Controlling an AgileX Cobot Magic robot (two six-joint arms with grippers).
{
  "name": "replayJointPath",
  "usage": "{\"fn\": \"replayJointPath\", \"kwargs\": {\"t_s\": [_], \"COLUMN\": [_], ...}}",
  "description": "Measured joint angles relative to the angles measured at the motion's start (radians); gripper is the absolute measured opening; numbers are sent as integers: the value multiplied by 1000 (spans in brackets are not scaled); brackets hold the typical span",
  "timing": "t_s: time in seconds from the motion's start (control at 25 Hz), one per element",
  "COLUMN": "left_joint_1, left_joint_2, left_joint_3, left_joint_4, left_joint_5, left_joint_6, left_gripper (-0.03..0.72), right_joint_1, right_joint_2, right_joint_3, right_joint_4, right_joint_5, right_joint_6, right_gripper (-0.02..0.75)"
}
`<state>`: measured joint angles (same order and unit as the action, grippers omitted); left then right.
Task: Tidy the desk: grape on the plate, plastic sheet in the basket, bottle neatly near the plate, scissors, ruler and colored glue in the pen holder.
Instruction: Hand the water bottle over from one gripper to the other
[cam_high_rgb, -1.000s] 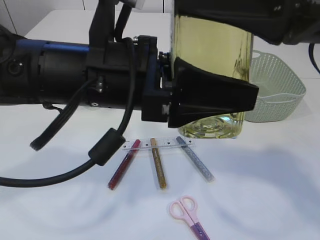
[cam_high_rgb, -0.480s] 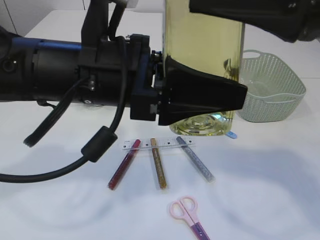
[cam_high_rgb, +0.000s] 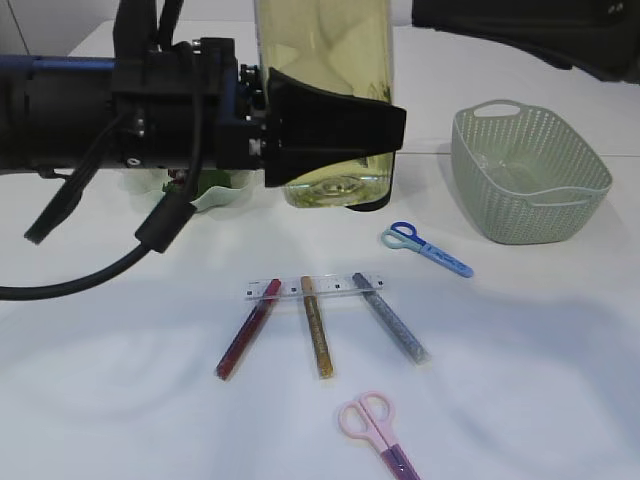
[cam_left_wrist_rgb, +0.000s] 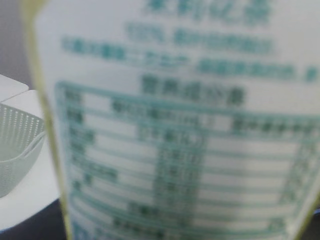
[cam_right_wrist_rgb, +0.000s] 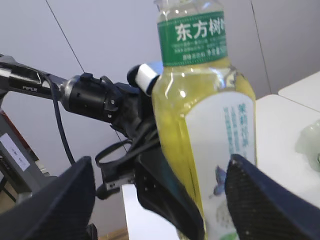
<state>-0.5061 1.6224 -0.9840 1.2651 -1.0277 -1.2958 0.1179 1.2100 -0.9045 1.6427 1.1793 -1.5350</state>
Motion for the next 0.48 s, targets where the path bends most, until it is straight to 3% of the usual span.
{"fn": "replayJointPath", "kwargs": {"t_s": [0.28, 0.48], "left_joint_1": [102, 170], "left_joint_2": [0, 0], "left_joint_3": [0, 0], "left_joint_4": [58, 95], "left_joint_5": [-19, -53], "left_joint_6": [-8, -18], "left_gripper": [443, 443], "right_joint_1": [-67, -67], "right_joint_2": [-16, -16], "right_joint_3": [0, 0], "right_joint_4": [-201, -540], "right_joint_5": [-86, -296], "right_joint_6": [184, 540], "right_gripper": [615, 599]}}
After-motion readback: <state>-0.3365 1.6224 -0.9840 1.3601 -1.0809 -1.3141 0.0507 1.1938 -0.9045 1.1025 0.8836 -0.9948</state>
